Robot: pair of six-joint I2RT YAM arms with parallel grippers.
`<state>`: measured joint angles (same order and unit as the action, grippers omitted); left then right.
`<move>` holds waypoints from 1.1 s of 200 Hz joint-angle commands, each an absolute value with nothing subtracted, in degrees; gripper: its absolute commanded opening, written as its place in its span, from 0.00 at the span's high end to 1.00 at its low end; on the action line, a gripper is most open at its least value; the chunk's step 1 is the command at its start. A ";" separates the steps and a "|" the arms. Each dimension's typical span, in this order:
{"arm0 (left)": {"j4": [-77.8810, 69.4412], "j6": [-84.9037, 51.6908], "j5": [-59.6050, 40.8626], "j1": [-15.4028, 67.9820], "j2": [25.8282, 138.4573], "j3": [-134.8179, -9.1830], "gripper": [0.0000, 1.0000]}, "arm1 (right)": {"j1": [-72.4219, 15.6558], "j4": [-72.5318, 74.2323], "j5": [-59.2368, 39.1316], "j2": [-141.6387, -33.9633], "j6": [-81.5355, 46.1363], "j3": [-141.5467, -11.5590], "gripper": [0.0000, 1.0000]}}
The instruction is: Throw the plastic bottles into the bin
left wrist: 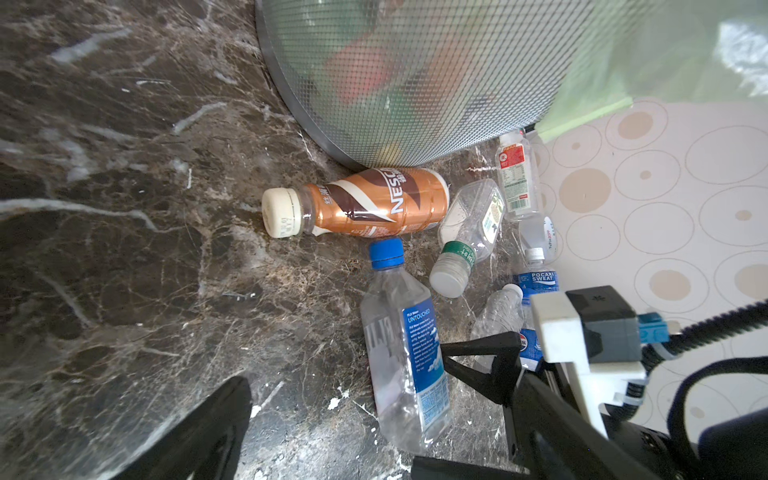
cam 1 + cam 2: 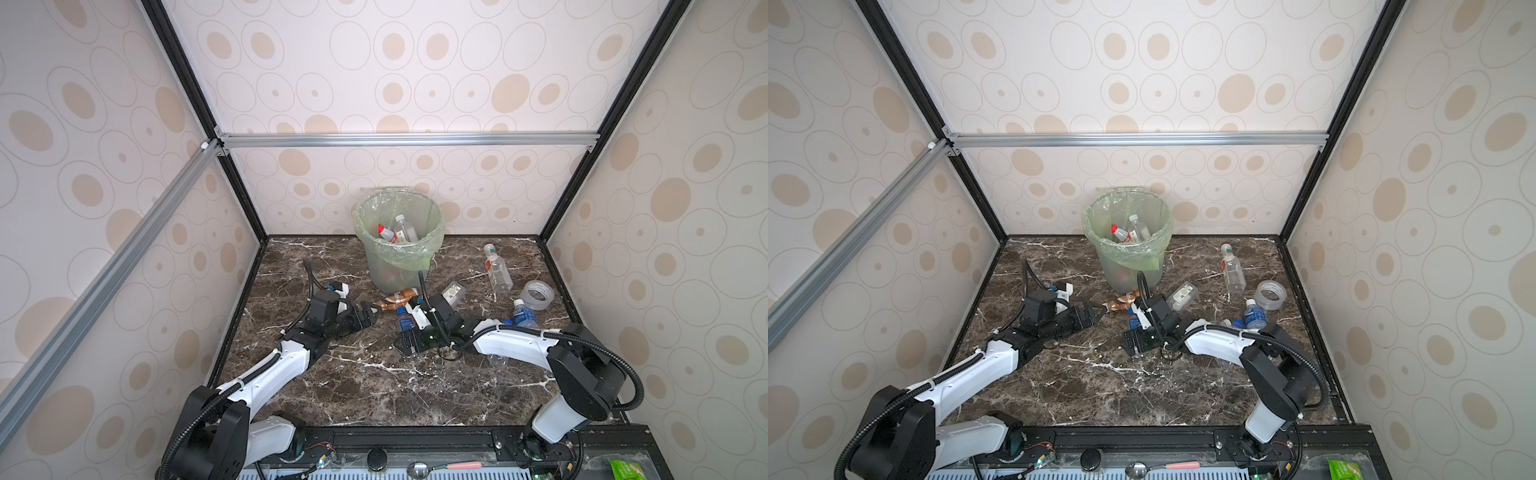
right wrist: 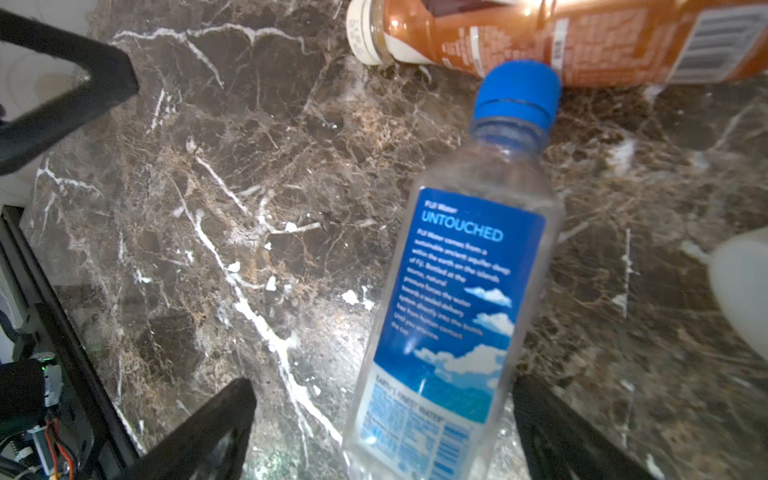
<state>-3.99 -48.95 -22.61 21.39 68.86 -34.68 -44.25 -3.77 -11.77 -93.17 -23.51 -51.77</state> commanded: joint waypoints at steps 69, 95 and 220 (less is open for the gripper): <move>3.36 -43.32 -21.06 22.62 69.38 -37.93 0.01 | -36.72 -11.72 0.64 -77.32 -20.75 -48.27 0.00; 6.47 -40.93 -19.25 26.71 72.53 -41.44 0.01 | -31.96 -11.75 3.88 -70.40 -20.53 -45.39 0.00; 4.84 -41.40 -4.82 43.54 85.01 -46.71 0.01 | -17.40 -12.95 3.43 -60.77 -20.48 -42.97 0.00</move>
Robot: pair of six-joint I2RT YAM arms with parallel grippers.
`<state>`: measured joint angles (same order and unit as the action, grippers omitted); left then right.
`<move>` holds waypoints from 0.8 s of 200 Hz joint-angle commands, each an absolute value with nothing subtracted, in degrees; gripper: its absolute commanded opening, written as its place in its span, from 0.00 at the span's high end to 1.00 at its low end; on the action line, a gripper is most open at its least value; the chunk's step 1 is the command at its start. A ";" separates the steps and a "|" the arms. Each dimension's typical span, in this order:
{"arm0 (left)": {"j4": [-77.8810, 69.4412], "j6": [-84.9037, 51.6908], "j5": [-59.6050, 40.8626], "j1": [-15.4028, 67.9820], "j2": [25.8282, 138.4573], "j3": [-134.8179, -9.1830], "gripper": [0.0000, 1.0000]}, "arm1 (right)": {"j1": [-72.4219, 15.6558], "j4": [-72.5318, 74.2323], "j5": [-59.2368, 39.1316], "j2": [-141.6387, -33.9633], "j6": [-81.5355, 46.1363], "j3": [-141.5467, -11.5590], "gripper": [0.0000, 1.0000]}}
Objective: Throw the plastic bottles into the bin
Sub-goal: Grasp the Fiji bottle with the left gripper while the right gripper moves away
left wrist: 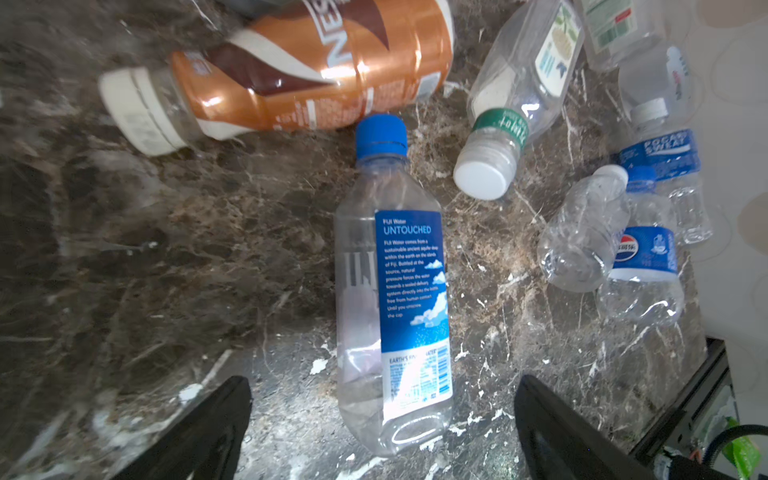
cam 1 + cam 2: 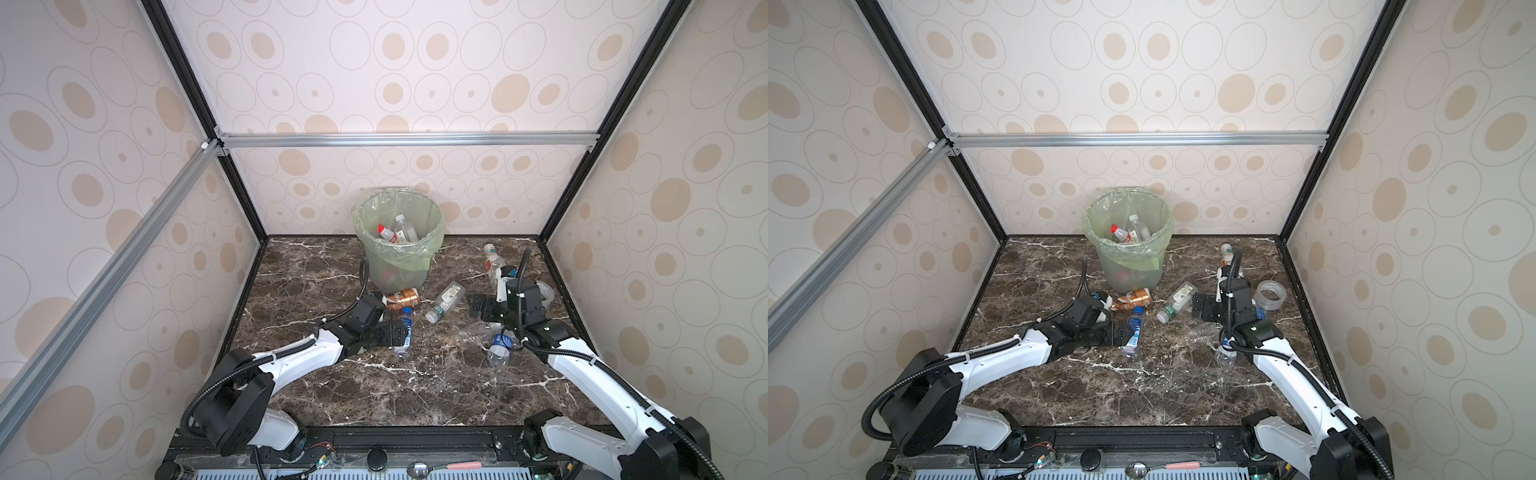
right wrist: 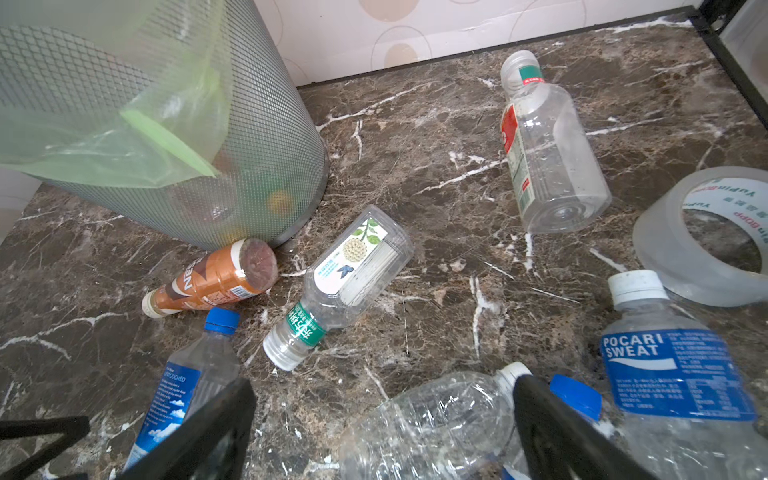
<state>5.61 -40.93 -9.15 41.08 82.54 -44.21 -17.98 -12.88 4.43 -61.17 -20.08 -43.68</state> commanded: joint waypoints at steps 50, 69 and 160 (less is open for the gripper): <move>2.66 -42.03 -0.40 46.08 88.98 -46.19 0.03 | -16.37 -12.48 2.07 -61.18 -20.32 -43.40 0.00; 0.11 -42.79 0.91 46.92 90.26 -45.62 0.06 | -16.39 -12.64 1.33 -61.09 -20.32 -43.38 0.00; -2.14 -44.09 5.87 50.05 94.64 -45.32 0.22 | -14.16 -11.85 -0.72 -61.22 -20.52 -43.30 0.00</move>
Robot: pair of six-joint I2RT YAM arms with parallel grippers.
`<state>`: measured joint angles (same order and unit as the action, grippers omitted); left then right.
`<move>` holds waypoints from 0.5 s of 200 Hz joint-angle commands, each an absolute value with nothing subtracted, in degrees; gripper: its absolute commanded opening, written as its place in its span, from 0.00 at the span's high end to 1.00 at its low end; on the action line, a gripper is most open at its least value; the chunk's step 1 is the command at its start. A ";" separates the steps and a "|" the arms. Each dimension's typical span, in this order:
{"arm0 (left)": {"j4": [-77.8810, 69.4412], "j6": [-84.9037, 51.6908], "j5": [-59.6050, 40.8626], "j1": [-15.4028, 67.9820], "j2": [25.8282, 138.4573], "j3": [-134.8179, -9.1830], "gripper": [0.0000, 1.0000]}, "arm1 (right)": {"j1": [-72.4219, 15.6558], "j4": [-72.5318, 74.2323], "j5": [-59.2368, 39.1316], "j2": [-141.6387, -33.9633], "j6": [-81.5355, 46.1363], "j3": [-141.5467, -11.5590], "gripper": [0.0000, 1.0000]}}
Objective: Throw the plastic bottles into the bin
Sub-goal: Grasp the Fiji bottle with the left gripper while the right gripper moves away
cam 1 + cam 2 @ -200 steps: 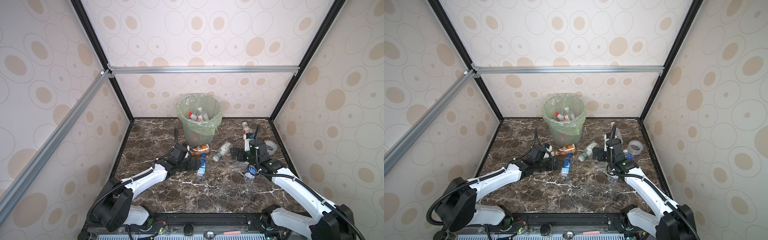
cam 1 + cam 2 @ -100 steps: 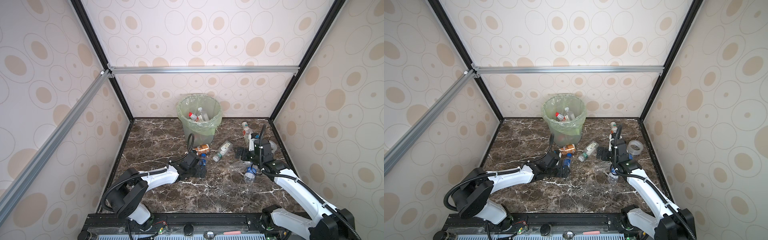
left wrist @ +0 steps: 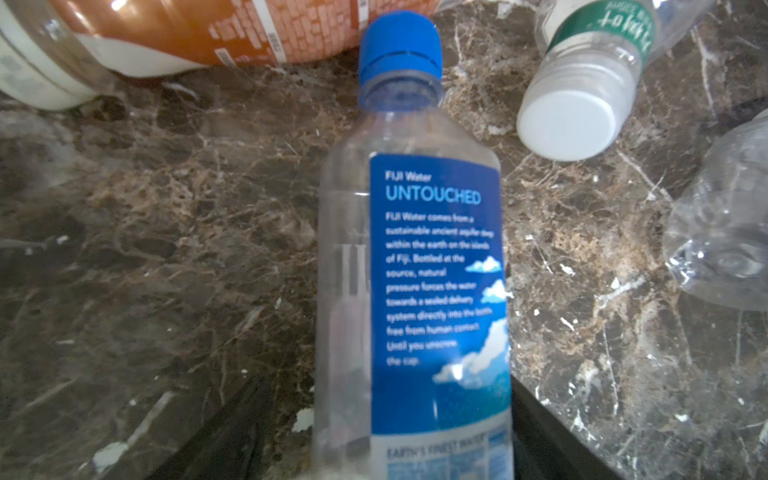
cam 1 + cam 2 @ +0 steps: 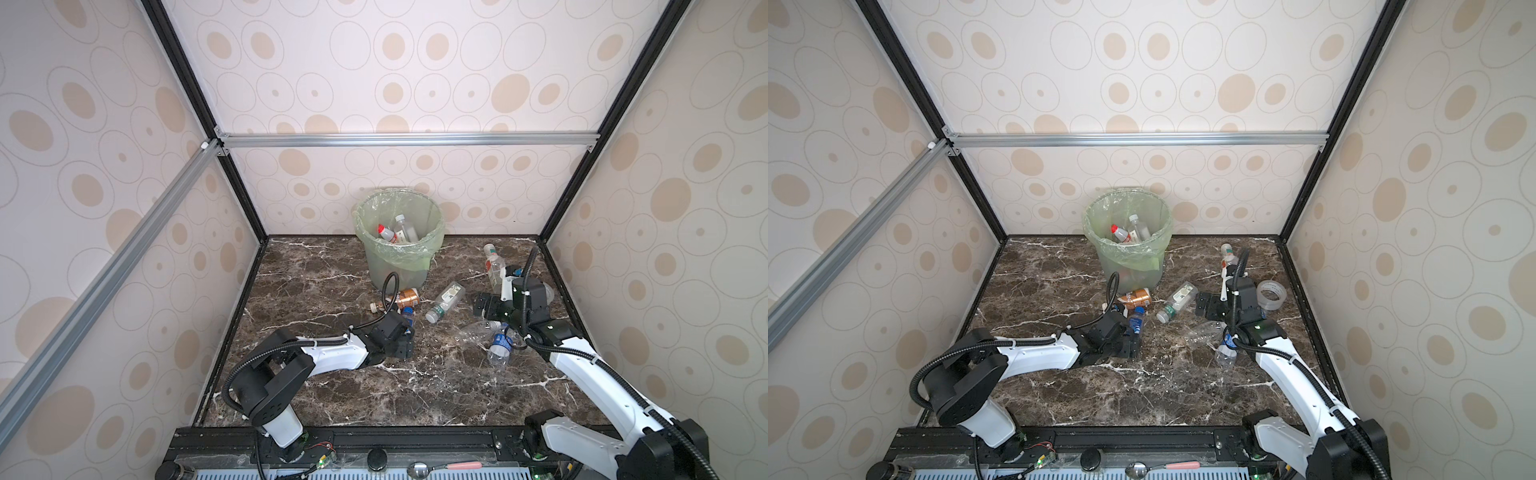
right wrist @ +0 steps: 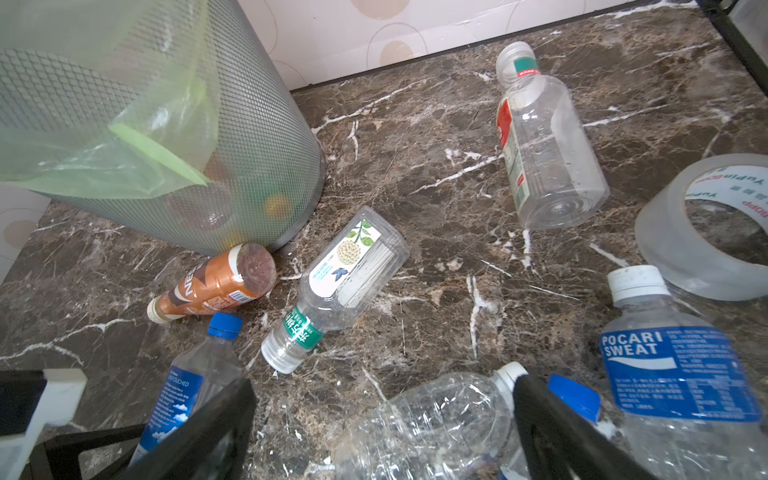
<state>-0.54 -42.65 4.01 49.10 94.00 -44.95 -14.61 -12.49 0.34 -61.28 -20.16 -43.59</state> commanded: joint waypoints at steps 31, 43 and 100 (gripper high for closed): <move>-3.06 -44.42 5.85 50.18 93.89 -44.16 0.40 | -13.63 -10.72 -2.49 -63.45 -21.52 -43.18 0.00; -4.09 -44.08 5.71 50.19 92.26 -43.11 0.45 | -13.62 -10.80 -3.68 -64.15 -21.87 -43.60 0.00; -7.67 -40.06 5.21 50.19 81.84 -39.28 0.47 | -13.62 -9.05 -11.50 -65.04 -25.54 -44.88 0.00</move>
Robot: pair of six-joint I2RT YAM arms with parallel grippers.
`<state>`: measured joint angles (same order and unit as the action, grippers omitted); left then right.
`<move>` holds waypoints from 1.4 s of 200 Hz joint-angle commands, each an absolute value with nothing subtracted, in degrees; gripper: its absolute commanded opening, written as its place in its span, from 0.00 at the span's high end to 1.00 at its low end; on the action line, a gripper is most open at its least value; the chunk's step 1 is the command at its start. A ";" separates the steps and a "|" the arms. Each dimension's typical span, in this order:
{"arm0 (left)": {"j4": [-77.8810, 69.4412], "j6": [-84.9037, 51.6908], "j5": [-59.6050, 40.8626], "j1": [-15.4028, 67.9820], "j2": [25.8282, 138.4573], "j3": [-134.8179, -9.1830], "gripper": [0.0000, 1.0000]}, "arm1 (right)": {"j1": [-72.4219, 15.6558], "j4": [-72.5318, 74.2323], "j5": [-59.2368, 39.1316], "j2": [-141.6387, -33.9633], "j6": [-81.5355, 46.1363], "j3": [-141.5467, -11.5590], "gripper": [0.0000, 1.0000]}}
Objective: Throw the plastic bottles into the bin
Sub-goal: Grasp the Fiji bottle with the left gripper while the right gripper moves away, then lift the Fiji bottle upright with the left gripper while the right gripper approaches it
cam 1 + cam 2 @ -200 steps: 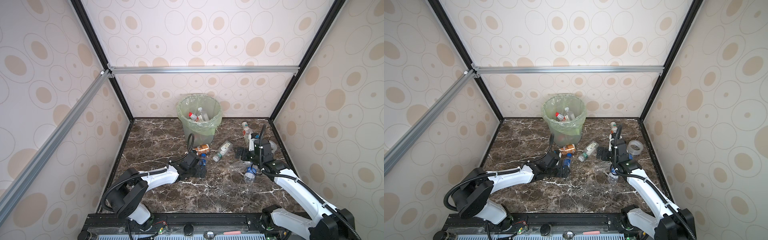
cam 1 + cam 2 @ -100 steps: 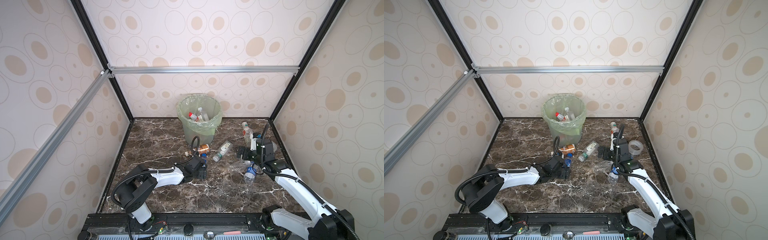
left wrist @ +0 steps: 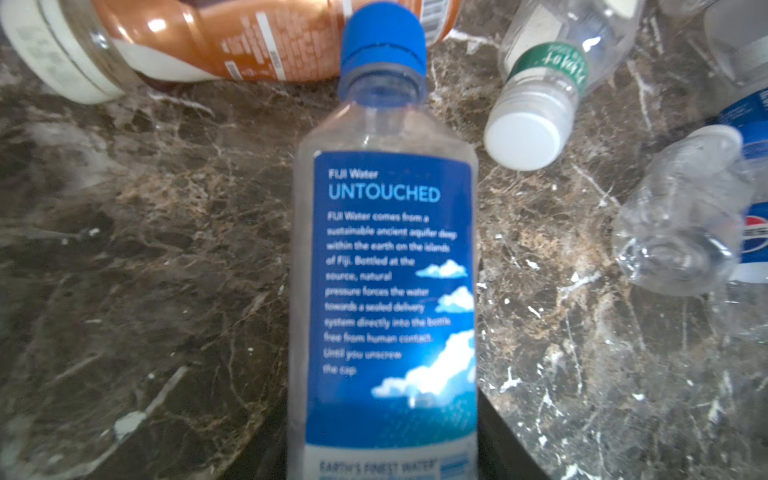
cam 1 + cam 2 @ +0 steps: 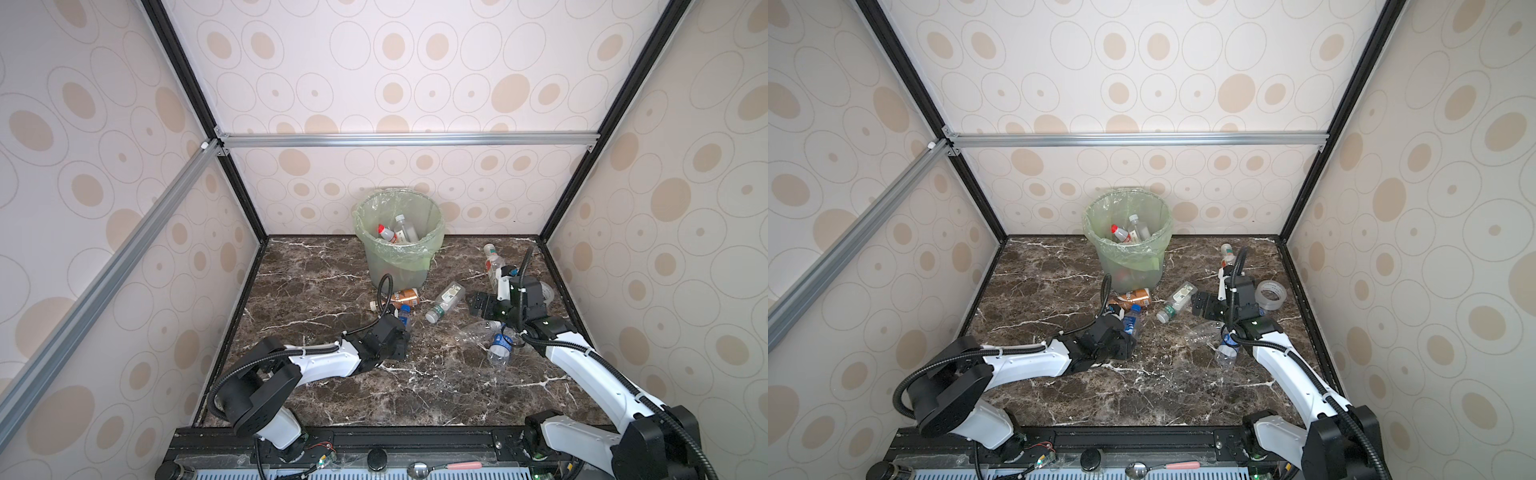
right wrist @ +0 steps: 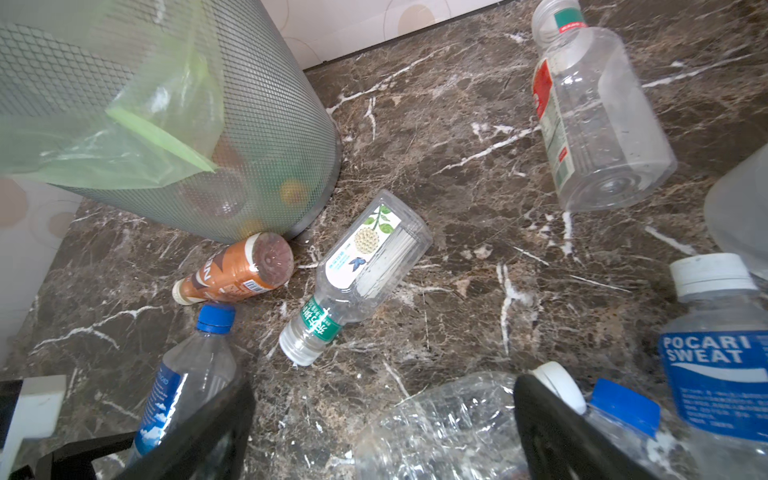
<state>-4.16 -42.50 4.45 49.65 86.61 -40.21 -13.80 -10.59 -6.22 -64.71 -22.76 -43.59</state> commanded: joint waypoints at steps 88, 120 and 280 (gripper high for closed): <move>-6.37 -33.64 9.10 50.10 68.48 -43.10 0.46 | -21.77 -5.39 -20.70 -62.16 -26.19 -51.59 0.01; -7.15 -32.56 8.00 50.15 67.95 -45.87 0.46 | -26.45 -4.69 -20.29 -64.81 -26.68 -56.02 0.01; -13.51 -32.86 3.91 50.07 66.25 -45.00 0.45 | -35.38 2.80 -22.56 -81.04 -33.49 -65.21 0.20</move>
<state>-10.07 -33.80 4.78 49.67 65.71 -43.64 -34.87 1.63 -22.31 -79.72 -32.32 -63.68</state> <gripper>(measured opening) 0.547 0.826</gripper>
